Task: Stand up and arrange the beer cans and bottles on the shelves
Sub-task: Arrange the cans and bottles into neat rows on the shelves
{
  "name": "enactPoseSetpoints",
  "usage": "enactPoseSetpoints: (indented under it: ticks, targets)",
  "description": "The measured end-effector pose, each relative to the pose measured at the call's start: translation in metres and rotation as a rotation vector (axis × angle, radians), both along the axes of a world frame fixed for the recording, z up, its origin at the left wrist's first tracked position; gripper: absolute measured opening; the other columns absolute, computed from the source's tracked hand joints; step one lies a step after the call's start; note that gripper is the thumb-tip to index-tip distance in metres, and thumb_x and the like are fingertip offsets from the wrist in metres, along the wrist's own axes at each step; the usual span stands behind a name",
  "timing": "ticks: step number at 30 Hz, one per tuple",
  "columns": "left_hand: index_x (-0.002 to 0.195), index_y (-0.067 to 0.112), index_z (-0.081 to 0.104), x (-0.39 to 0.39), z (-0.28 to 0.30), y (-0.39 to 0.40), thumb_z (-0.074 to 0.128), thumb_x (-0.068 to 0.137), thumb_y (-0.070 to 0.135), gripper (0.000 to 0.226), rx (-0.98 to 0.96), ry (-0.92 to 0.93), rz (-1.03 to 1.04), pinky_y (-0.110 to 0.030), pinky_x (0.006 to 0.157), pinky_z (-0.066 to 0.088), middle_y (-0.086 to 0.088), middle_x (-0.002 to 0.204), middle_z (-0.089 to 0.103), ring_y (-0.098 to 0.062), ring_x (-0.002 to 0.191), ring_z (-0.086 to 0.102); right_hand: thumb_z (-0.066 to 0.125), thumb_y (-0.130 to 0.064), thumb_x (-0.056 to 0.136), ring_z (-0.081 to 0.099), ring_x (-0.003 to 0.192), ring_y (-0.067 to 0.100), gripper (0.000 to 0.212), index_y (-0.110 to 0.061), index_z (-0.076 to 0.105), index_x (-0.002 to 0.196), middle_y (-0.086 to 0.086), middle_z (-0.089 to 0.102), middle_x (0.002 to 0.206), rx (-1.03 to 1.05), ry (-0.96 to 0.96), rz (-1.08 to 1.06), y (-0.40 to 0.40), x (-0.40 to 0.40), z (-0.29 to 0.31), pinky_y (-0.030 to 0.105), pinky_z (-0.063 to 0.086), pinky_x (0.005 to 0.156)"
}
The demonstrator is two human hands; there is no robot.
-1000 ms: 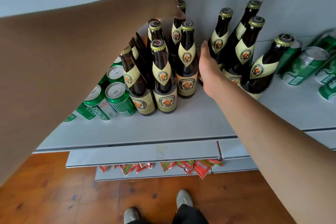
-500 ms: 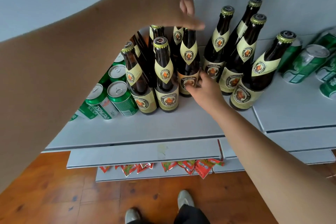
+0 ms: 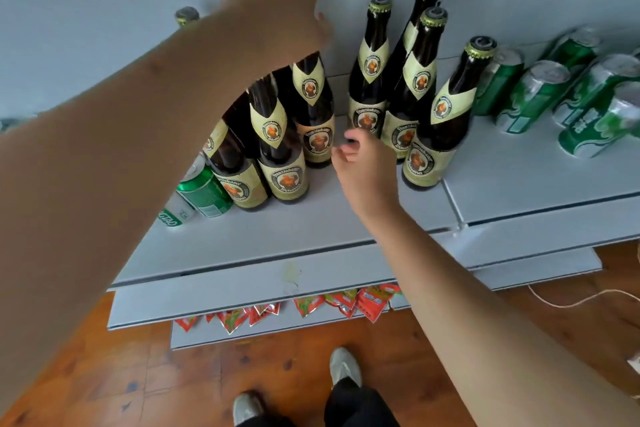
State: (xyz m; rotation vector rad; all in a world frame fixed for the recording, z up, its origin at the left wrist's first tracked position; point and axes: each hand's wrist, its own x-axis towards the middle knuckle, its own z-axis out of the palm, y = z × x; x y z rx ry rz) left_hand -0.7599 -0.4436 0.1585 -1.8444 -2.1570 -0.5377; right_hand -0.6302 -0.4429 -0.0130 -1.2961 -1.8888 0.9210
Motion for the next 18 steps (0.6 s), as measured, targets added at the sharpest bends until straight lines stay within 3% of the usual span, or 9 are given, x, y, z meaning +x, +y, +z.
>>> enactPoseSetpoints:
  ticks: [2, 4, 8, 9, 11, 13, 16, 18]
  targets:
    - [0.133, 0.019, 0.049, 0.005, -0.006, 0.015, 0.053, 0.089, 0.028, 0.045, 0.057, -0.074, -0.063, -0.032, 0.093, 0.047, 0.000, 0.122, 0.058, -0.015, 0.109, 0.057, 0.061, -0.024, 0.091, 0.067, 0.080, 0.010, 0.017, -0.014, 0.065, 0.104, -0.002, 0.071, 0.090, 0.098, 0.027, -0.229, -0.023, 0.034, 0.002, 0.031, 0.055, 0.070]
    - [0.134, 0.017, 0.047, 0.022, -0.011, 0.027, 0.056, 0.089, 0.030, 0.048, 0.074, -0.129, -0.073, -0.035, 0.093, 0.048, -0.003, 0.126, 0.056, -0.017, 0.111, 0.056, 0.062, -0.026, 0.090, 0.063, 0.080, 0.011, 0.018, -0.016, 0.061, 0.105, -0.003, 0.066, 0.095, 0.143, 0.060, -0.403, -0.032, 0.065, -0.005, 0.033, 0.054, 0.069]
    - [0.137, 0.014, 0.045, 0.030, -0.025, 0.057, 0.064, 0.088, 0.039, 0.058, -0.082, -0.271, -0.022, -0.032, 0.089, 0.045, -0.004, 0.129, 0.057, -0.021, 0.114, 0.056, 0.070, -0.037, 0.083, 0.054, 0.112, 0.027, 0.066, -0.005, 0.043, 0.134, 0.010, 0.045, 0.129, 0.092, 0.032, -0.454, -0.008, 0.097, -0.016, 0.039, 0.050, 0.092]
    - [0.134, 0.015, 0.047, 0.031, -0.028, 0.062, 0.065, 0.087, 0.039, 0.056, -0.089, -0.285, -0.006, -0.031, 0.087, 0.044, -0.003, 0.126, 0.059, -0.021, 0.114, 0.056, 0.070, -0.037, 0.083, 0.053, 0.114, 0.027, 0.068, -0.004, 0.042, 0.135, 0.011, 0.044, 0.131, 0.109, 0.042, -0.468, -0.001, 0.101, -0.012, 0.035, 0.048, 0.094]
    - [0.127, 0.017, 0.054, 0.030, -0.029, 0.070, 0.067, 0.085, 0.036, 0.048, -0.099, -0.317, 0.025, -0.030, 0.083, 0.045, -0.003, 0.120, 0.063, -0.020, 0.110, 0.057, 0.067, -0.028, 0.086, 0.055, 0.104, 0.024, 0.050, -0.003, 0.048, 0.126, 0.010, 0.047, 0.122, 0.228, 0.101, -0.518, 0.001, 0.106, 0.003, 0.013, 0.042, 0.086]
    - [0.122, 0.017, 0.057, 0.029, -0.029, 0.075, 0.070, 0.083, 0.035, 0.045, -0.099, -0.357, 0.032, -0.030, 0.080, 0.046, -0.002, 0.115, 0.064, -0.020, 0.106, 0.058, 0.062, -0.016, 0.088, 0.054, 0.092, 0.021, 0.030, -0.004, 0.052, 0.113, 0.008, 0.049, 0.110, 0.366, 0.138, -0.539, -0.009, 0.105, 0.018, 0.003, 0.034, 0.077]
    - [0.121, 0.017, 0.060, 0.031, -0.025, 0.078, 0.071, 0.083, 0.036, 0.044, -0.168, -0.352, 0.033, -0.027, 0.076, 0.040, -0.002, 0.114, 0.063, -0.020, 0.104, 0.057, 0.058, -0.005, 0.089, 0.056, 0.089, 0.018, 0.020, -0.004, 0.056, 0.109, 0.008, 0.053, 0.104, 0.424, 0.174, -0.425, -0.027, 0.092, 0.021, 0.007, 0.041, 0.077]
    - [0.117, 0.016, 0.064, 0.032, -0.020, 0.076, 0.072, 0.084, 0.033, 0.038, -0.176, -0.337, 0.053, -0.026, 0.073, 0.038, -0.002, 0.107, 0.062, -0.019, 0.095, 0.055, 0.057, -0.005, 0.090, 0.059, 0.090, 0.017, 0.018, -0.004, 0.059, 0.108, 0.006, 0.058, 0.102, 0.420, 0.172, -0.341, -0.032, 0.082, 0.017, 0.019, 0.049, 0.076]
